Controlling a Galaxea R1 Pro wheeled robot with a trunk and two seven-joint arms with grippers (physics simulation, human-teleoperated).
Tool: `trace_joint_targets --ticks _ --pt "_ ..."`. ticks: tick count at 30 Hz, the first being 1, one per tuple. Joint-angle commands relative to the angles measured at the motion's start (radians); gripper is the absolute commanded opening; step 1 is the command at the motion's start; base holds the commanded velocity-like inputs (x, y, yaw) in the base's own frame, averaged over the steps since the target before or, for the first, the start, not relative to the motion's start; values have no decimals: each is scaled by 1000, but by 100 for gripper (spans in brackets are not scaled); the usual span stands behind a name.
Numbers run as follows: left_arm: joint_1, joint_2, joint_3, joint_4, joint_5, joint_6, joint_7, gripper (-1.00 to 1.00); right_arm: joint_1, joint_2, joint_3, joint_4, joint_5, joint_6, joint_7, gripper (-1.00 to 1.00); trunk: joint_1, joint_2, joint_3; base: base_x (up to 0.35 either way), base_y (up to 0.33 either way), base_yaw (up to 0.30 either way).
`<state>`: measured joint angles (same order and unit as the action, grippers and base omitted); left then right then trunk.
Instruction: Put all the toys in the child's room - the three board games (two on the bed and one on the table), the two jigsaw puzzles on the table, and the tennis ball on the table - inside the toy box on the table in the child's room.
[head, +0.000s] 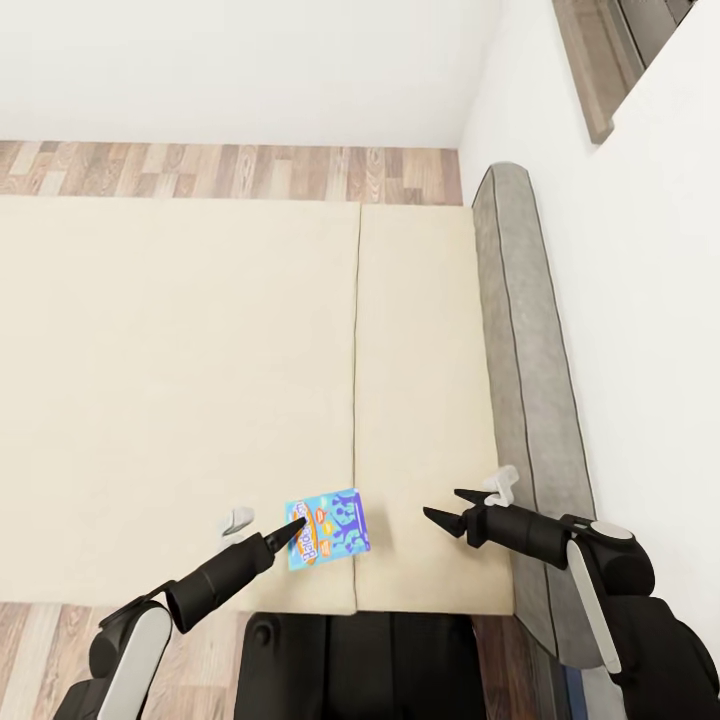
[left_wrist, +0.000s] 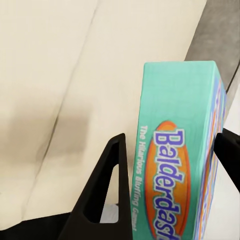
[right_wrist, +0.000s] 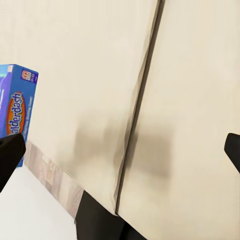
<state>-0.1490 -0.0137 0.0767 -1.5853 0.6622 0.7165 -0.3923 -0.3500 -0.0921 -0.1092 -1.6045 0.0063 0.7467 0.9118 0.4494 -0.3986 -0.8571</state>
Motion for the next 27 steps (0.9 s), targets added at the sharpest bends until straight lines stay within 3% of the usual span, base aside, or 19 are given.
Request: trace_joint_targets --ticks 1,27 --pt "-1 -1 2 3 1 3 -1 -100 0 0 -1 -1 1 7 3 100 1 -1 0 0 0 0" --pt "-2 0 0 21 -2 -18 13 -100 6 0 0 0 1 -2 -10 100 1 -1 34 0 0 0"
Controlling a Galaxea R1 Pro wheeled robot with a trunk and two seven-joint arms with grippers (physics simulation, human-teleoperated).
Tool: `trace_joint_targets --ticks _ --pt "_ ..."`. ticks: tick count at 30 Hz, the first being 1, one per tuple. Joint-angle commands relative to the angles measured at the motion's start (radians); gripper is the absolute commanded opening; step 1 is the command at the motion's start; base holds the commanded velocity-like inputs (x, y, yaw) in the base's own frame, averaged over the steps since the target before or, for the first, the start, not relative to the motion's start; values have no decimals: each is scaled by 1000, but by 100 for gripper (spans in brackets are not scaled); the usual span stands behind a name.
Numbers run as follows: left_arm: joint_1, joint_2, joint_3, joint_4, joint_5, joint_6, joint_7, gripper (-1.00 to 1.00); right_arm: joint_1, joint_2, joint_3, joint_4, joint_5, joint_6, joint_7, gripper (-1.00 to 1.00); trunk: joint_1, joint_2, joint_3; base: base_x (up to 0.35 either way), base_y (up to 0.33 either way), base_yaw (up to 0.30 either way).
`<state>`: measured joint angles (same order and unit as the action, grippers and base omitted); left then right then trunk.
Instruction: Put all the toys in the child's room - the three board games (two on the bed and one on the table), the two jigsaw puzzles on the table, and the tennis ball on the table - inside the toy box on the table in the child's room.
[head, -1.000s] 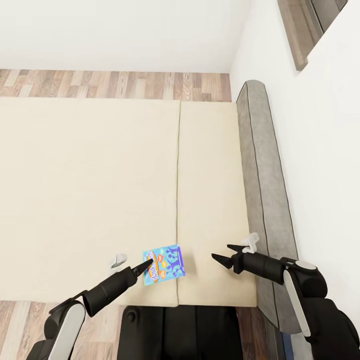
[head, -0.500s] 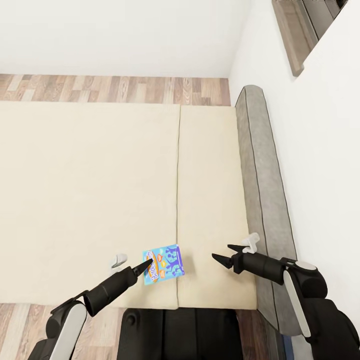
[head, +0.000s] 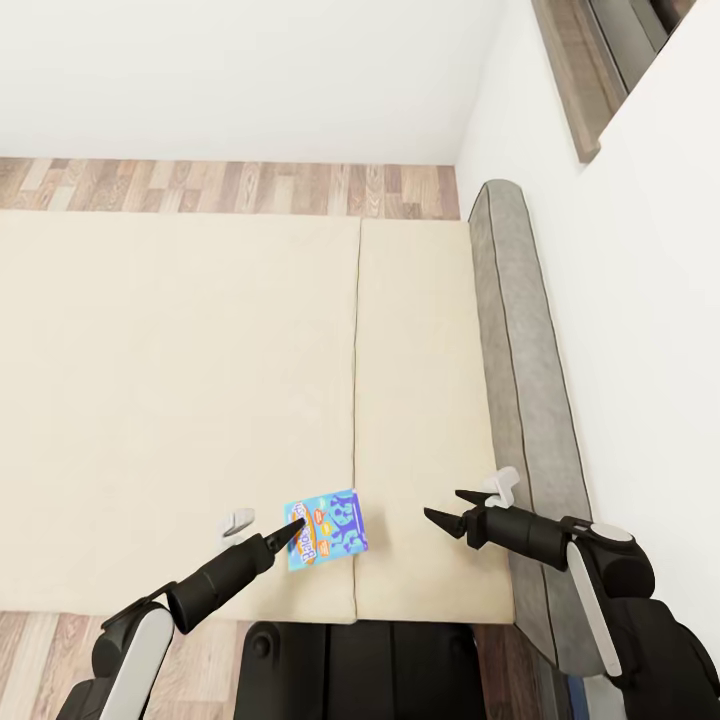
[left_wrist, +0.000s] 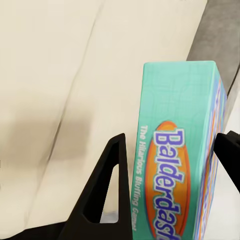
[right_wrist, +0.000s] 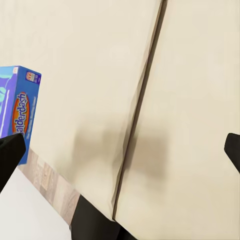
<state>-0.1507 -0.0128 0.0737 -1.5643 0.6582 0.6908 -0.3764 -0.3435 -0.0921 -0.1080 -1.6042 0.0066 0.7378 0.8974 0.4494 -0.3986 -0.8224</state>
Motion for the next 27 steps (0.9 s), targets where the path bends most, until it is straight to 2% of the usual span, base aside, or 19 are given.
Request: trace_joint_targets --ticks 1,27 --pt "0 -1 3 0 2 5 -3 -100 0 0 -1 -1 1 7 4 100 1 -1 0 0 0 0" --pt "3 -1 2 0 14 -38 -4 -100 0 0 -2 0 0 6 3 100 1 -1 34 0 0 0"
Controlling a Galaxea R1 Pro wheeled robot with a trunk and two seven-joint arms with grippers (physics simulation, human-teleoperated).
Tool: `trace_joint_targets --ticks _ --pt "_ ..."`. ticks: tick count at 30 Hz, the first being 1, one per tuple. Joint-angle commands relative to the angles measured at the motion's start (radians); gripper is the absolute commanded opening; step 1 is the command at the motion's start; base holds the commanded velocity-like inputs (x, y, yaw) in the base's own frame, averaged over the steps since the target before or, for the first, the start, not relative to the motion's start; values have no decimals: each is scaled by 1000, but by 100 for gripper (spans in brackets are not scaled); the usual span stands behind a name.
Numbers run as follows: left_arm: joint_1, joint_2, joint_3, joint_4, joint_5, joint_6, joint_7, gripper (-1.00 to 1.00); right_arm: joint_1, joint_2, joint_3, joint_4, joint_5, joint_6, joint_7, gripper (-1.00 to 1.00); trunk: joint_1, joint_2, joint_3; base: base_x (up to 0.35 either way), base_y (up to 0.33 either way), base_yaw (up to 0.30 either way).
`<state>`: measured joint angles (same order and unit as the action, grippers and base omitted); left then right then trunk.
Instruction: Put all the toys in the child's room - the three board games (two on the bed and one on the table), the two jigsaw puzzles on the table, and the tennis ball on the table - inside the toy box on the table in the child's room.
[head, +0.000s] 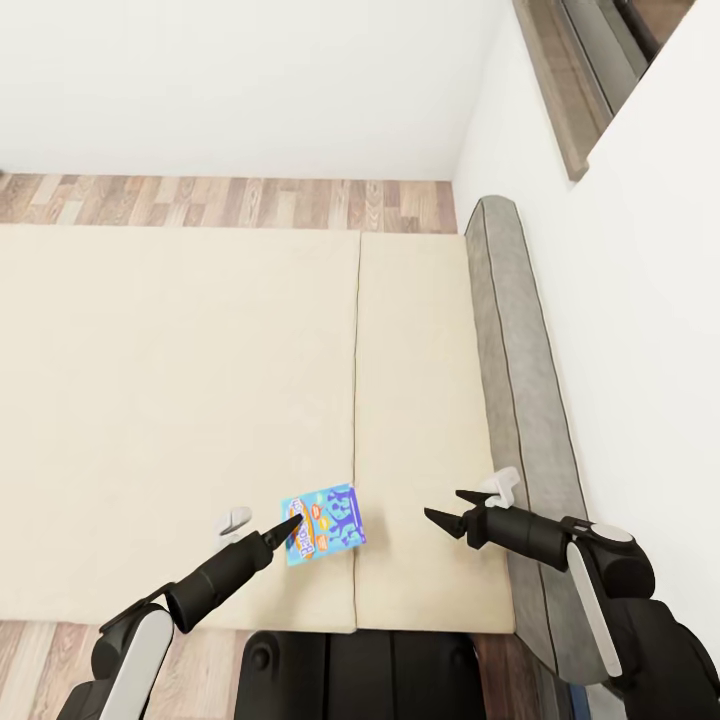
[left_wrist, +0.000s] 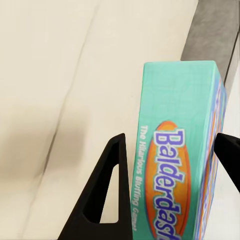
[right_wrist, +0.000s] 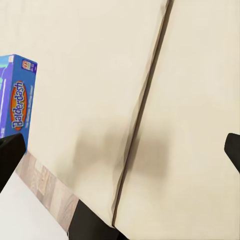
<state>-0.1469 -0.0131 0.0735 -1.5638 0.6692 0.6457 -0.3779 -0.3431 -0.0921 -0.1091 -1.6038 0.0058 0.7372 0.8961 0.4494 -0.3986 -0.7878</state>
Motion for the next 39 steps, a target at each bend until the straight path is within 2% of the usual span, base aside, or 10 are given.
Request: trace_joint_targets --ticks 1,39 --pt "0 -1 2 0 3 7 -3 -100 -1 0 -1 -1 1 7 4 100 1 -1 0 0 0 0" --pt "0 -1 2 1 -3 3 -3 -100 -1 0 -1 -1 2 7 4 100 1 -1 49 0 0 0"
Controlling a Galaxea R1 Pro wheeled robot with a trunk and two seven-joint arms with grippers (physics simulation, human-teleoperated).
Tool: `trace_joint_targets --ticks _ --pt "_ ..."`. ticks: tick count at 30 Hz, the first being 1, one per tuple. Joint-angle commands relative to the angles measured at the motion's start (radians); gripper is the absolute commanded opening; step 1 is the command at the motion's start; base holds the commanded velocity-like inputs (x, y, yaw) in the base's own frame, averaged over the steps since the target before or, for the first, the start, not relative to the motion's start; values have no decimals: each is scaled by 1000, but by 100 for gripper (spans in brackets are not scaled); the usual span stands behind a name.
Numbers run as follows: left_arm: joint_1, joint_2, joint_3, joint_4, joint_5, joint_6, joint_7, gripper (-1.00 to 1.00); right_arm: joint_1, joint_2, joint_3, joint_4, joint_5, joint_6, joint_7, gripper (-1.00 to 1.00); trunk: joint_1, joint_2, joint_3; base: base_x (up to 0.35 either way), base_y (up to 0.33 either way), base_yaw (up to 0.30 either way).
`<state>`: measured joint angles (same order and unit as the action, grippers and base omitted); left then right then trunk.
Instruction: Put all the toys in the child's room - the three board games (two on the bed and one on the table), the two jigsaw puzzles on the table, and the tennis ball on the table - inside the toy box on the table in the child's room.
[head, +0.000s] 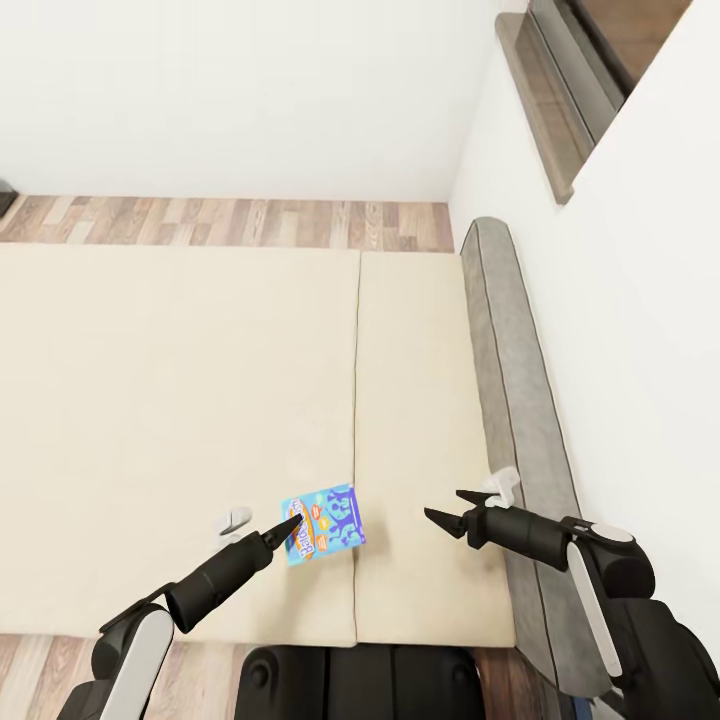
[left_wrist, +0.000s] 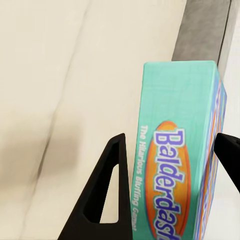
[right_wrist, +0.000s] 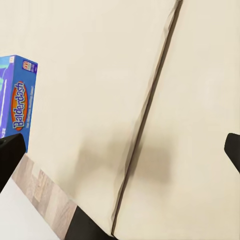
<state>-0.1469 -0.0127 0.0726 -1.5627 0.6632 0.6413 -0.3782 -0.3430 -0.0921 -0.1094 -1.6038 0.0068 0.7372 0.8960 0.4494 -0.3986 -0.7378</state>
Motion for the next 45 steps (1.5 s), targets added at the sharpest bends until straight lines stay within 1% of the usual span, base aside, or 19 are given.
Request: trace_joint_targets --ticks 1,45 --pt "0 -1 3 0 3 8 -2 -100 -1 0 -1 -1 1 7 4 100 1 -1 0 0 0 0" --pt "0 2 3 0 3 8 -4 -100 -1 0 -1 -1 1 7 4 100 1 -1 57 0 0 0"
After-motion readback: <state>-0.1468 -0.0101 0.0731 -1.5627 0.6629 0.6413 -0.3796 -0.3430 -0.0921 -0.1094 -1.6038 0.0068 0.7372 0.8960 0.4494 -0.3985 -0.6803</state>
